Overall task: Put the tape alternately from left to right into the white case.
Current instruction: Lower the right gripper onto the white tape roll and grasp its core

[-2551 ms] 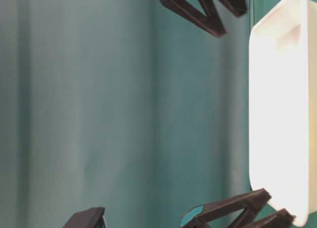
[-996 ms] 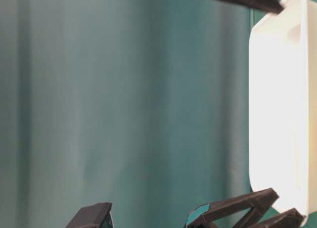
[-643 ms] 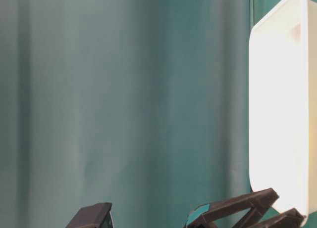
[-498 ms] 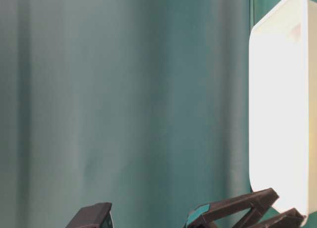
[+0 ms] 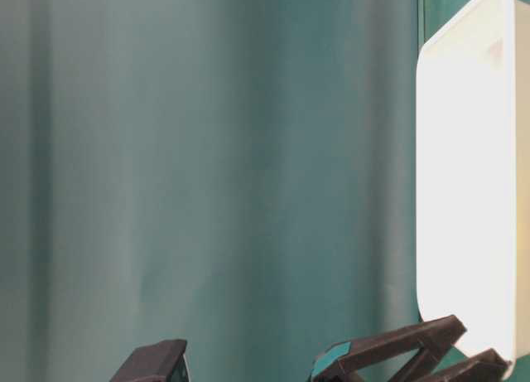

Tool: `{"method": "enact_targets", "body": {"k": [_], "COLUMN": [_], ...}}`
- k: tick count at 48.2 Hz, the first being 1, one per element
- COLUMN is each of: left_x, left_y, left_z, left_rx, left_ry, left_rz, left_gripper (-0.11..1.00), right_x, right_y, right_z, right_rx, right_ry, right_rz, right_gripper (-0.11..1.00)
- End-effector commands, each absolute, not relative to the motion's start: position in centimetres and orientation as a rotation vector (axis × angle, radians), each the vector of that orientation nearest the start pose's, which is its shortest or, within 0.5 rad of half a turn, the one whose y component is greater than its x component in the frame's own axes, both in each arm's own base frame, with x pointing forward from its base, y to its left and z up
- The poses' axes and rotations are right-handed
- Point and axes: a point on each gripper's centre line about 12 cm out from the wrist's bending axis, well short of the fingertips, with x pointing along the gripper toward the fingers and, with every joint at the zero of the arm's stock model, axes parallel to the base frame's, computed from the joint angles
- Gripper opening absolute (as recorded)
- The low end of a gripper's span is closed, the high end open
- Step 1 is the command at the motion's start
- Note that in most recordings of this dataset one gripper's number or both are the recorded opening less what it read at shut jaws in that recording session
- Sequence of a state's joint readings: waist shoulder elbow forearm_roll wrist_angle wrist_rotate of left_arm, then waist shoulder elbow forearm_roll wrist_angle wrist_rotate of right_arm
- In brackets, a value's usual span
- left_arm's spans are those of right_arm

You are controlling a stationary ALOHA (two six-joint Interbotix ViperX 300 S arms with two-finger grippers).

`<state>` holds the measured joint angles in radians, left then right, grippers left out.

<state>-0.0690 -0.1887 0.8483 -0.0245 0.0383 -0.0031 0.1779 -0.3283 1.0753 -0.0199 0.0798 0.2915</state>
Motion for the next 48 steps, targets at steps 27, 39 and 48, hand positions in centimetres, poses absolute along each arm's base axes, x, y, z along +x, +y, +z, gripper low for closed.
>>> {"method": "enact_targets", "body": {"k": [27, 39, 48], "left_x": [33.4, 33.3, 33.3], "left_y": [-2.4, -2.4, -2.4], "left_z": [18.4, 18.3, 18.3], "left_rx": [-0.006, -0.006, -0.006], "left_ry": [0.663, 0.666, 0.665], "left_rz": [-0.06, -0.06, -0.06], "left_gripper": [0.85, 0.85, 0.85], "right_x": [27.1, 27.3, 27.3], "right_y": [5.0, 5.0, 5.0], "right_z": [10.6, 10.5, 10.5], "right_rx": [0.198, 0.196, 0.196], "right_ry": [0.952, 0.953, 0.952], "right_rz": [0.021, 0.022, 0.022], "right_gripper": [0.82, 0.8, 0.67]}}
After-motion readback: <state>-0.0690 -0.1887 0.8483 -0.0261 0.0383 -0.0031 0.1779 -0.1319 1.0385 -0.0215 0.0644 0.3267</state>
